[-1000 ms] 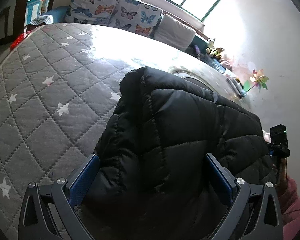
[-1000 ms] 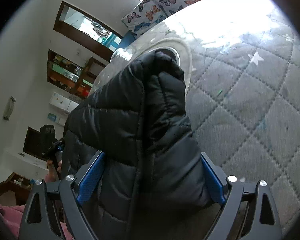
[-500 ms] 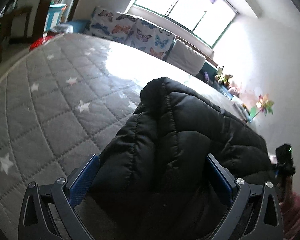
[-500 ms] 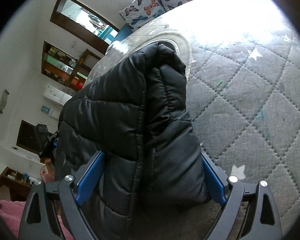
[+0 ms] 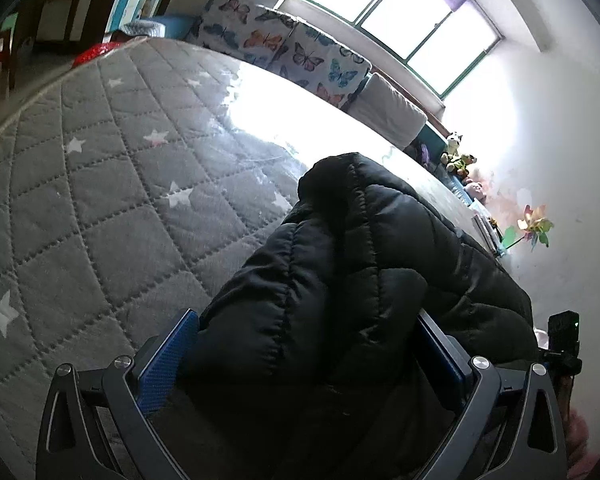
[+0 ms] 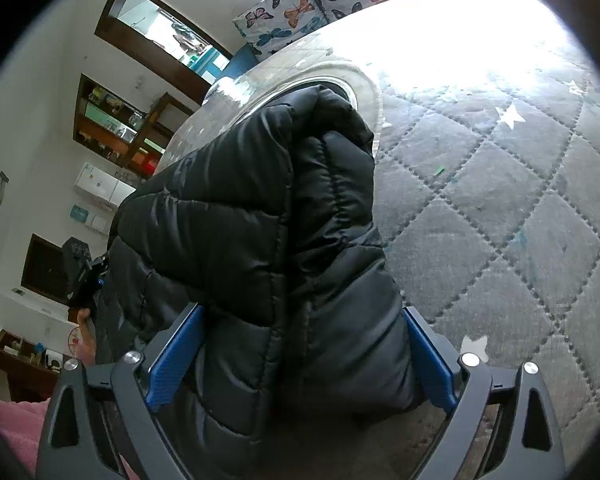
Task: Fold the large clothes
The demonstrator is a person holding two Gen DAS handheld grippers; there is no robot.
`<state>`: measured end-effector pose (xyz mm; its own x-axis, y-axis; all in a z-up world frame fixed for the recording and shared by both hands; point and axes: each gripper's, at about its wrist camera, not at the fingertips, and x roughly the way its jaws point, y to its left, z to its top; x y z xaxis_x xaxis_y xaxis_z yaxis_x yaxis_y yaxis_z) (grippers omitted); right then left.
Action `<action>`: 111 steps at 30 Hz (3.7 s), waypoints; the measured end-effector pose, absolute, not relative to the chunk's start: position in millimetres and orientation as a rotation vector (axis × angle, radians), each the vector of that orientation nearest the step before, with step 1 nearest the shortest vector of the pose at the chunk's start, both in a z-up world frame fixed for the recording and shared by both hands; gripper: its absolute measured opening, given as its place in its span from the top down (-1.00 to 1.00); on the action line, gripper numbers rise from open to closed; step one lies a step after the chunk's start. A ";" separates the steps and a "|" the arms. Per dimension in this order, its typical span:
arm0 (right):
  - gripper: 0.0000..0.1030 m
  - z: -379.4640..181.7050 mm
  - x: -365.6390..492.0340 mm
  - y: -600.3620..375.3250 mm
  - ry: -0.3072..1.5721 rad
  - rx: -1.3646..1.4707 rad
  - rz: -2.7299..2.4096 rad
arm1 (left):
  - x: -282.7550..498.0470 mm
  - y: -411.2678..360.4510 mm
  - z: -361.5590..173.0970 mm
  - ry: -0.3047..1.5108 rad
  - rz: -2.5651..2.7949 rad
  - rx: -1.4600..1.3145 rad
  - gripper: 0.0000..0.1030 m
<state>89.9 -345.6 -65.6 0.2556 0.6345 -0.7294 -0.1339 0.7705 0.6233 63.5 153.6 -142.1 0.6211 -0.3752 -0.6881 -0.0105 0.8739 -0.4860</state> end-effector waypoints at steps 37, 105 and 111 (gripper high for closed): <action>-0.32 -55.4 59.8 -345.0 1.145 0.483 0.581 | 83.2 143.0 -144.1 1.005 -0.391 -0.527 -0.66; -0.34 -3.6 154.6 -413.3 0.948 0.013 0.030 | 254.6 -241.1 -6.1 0.798 -0.497 -0.021 -0.55; -0.37 -40.2 156.0 -399.6 1.012 -0.040 -0.024 | 274.2 -253.3 -66.6 0.915 -0.500 -0.014 -0.32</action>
<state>156.0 -399.6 -40.2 0.5299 -0.0390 -0.8472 0.0014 0.9990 -0.0451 274.2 -253.3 -66.6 0.5038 -0.4199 -0.7549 0.4082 0.8859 -0.2204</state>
